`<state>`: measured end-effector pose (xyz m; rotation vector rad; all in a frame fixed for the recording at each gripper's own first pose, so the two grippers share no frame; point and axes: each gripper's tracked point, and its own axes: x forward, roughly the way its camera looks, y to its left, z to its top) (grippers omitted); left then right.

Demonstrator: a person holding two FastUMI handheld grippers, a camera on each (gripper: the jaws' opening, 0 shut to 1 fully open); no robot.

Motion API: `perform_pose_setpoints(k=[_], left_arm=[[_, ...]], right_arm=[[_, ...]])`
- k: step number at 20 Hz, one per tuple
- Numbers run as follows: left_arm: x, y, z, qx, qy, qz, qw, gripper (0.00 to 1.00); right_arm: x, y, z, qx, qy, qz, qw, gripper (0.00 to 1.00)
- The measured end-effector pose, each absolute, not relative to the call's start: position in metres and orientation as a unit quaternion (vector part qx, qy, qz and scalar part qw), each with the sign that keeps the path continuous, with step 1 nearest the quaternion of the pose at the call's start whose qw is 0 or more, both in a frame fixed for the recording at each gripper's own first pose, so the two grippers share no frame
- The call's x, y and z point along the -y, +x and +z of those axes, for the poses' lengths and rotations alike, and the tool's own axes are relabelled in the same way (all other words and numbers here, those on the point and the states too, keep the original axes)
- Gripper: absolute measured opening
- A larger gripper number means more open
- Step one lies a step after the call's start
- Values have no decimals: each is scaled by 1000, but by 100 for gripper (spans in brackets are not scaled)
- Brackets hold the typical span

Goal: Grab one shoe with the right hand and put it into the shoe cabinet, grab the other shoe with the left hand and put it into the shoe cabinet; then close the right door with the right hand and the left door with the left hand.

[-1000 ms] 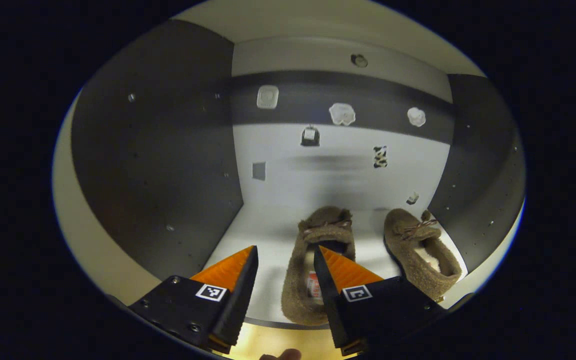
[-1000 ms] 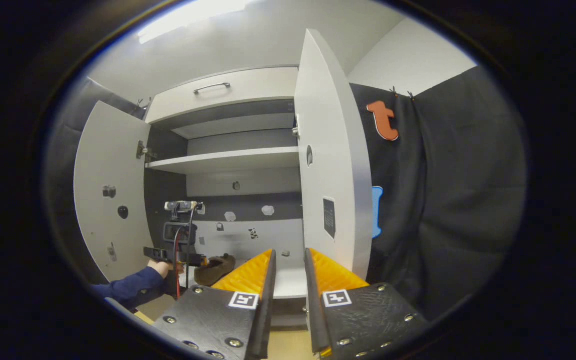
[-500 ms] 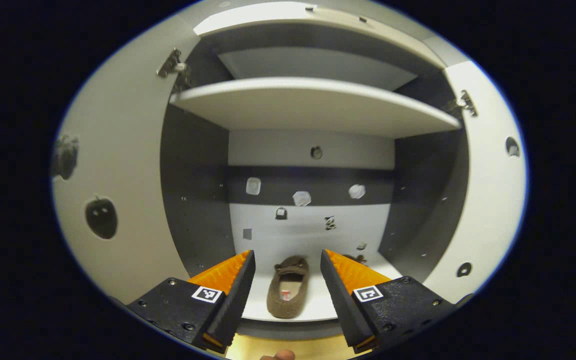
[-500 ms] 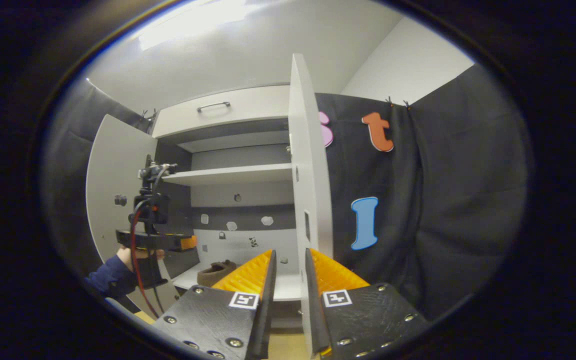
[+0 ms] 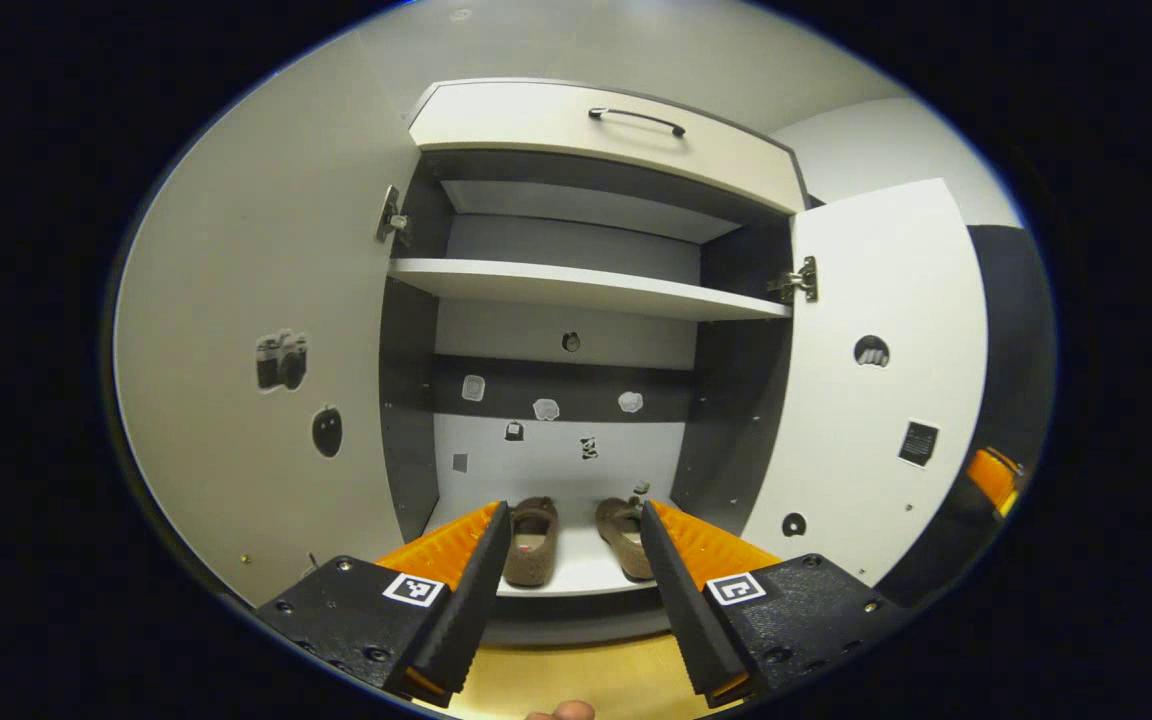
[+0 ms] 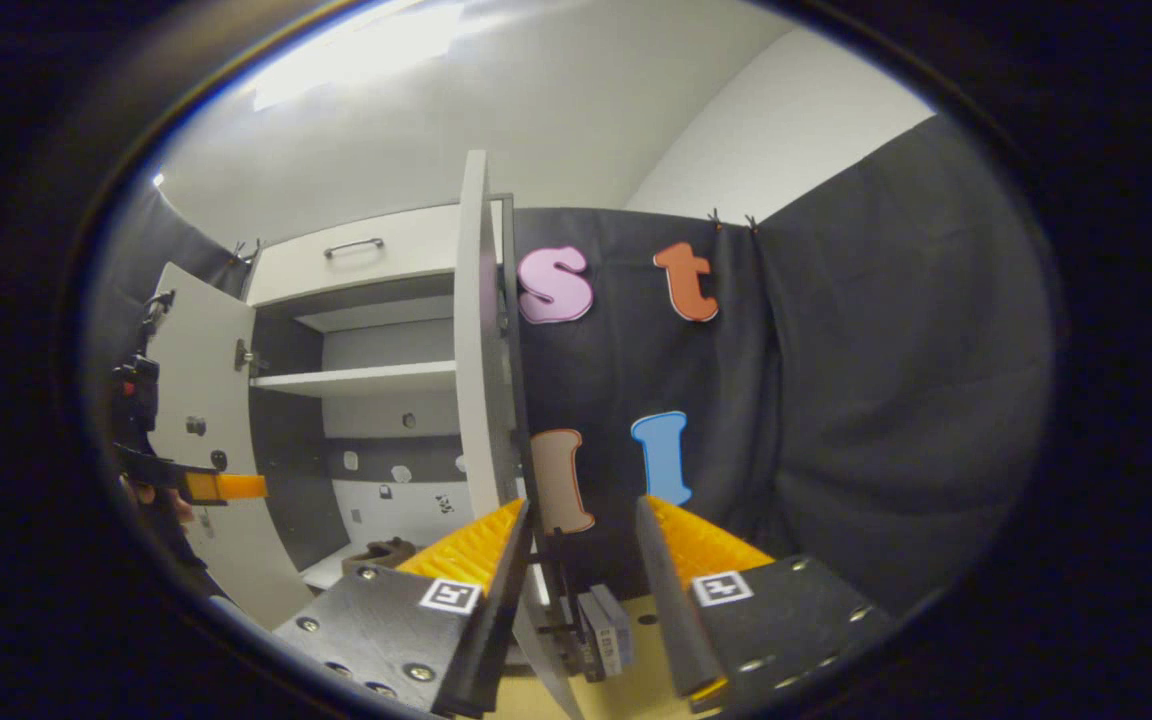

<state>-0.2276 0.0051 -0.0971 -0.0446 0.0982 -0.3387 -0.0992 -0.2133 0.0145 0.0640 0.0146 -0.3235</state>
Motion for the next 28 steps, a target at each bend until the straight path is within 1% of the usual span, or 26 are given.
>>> perform_pose_setpoints(k=[1, 2, 4, 5, 8, 11, 12, 13, 17, 18, 20, 22, 24, 26, 27, 28], left_arm=[[-11, -239, -95, -48, -18, -170, 984, 81], [-16, -248, -94, -48, -16, -172, 984, 81], [-25, -259, -95, -51, -15, -172, 984, 80], [-31, -261, -95, -50, -15, -168, 984, 81], [-49, -270, -97, -51, -16, -149, 987, 80], [-57, -275, -96, -48, -26, -139, 989, 81], [-58, -277, -96, -45, -32, -140, 989, 79], [-58, -278, -97, -45, -40, -141, 988, 81], [-60, -280, -108, -54, -52, -140, 987, 80], [-63, -280, -111, -57, -52, -137, 988, 81], [-67, -284, -116, -62, -58, -134, 987, 80], [-76, -288, -122, -69, -63, -124, 988, 80], [-87, -290, -127, -74, -65, -112, 989, 81], [-98, -293, -133, -80, -69, -97, 990, 80], [-104, -295, -136, -82, -70, -90, 990, 85], [-110, -295, -138, -84, -71, -81, 991, 85]], right_arm=[[216, -95, 11, -9, 35, -159, 987, 60], [214, -90, 9, -10, 36, -153, 987, 76], [217, -83, 6, -13, 33, -152, 988, 82], [220, -84, 5, -13, 34, -151, 988, 82], [215, -81, 5, -18, 41, -133, 990, 82], [201, -76, 7, -16, 23, -110, 994, 82], [193, -74, 7, -14, 14, -100, 995, 82], [184, -72, 7, -15, 8, -87, 996, 82], [134, -54, 2, -20, 14, -20, 999, 82], [120, -46, 0, -21, 14, -5, 1000, 82], [103, -35, -4, -21, 7, 16, 1000, 80], [84, -24, -8, -25, 2, 39, 999, 81], [62, -13, -15, -31, 4, 64, 997, 81], [47, 0, -25, -40, 4, 78, 996, 81], [41, 7, -28, -43, 2, 83, 996, 81], [34, 13, -32, -45, 2, 87, 995, 81]])
